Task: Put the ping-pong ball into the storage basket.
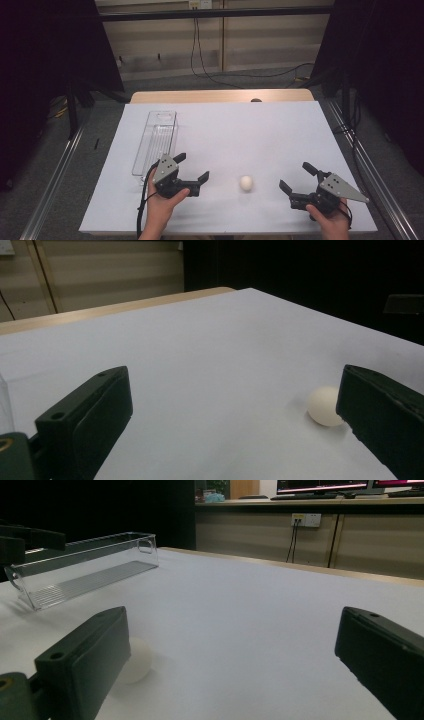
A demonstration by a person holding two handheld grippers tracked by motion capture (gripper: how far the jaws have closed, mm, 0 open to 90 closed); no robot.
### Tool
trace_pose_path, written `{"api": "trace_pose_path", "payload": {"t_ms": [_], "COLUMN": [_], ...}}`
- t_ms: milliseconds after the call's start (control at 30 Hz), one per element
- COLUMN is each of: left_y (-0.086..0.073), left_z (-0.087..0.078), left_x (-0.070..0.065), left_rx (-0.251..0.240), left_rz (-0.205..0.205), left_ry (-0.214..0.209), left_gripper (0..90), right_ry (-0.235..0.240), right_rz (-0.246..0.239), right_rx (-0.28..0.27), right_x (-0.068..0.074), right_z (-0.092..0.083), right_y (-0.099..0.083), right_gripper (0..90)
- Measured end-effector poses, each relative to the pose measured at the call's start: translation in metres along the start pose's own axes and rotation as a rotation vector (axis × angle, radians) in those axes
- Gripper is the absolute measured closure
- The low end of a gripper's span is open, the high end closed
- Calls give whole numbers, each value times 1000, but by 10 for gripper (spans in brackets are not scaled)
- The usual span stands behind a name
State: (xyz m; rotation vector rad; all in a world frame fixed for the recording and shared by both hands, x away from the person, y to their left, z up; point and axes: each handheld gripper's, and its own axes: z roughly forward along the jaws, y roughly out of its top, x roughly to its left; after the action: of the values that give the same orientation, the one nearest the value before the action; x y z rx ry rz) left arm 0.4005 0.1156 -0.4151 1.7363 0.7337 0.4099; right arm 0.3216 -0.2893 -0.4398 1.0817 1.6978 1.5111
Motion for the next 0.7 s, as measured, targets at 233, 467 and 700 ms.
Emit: {"api": "trace_pose_path", "payload": {"t_ms": [233,467,700], "left_y": [1,2,1], "left_z": [4,10,14], "left_x": [-3,-6,-9], "left_rx": [12,18,29], "left_rz": [4,0,16], "left_ry": [-2,-8,-19], "left_gripper": [17,17,17], "right_ry": [-5,-6,-4], "right_rz": [2,6,14], "right_rx": [-5,-1,-2], "right_x": [0,-1,-1], "right_z": [0,0,-1], "right_y": [0,0,0], "right_gripper": [8,9,9]}}
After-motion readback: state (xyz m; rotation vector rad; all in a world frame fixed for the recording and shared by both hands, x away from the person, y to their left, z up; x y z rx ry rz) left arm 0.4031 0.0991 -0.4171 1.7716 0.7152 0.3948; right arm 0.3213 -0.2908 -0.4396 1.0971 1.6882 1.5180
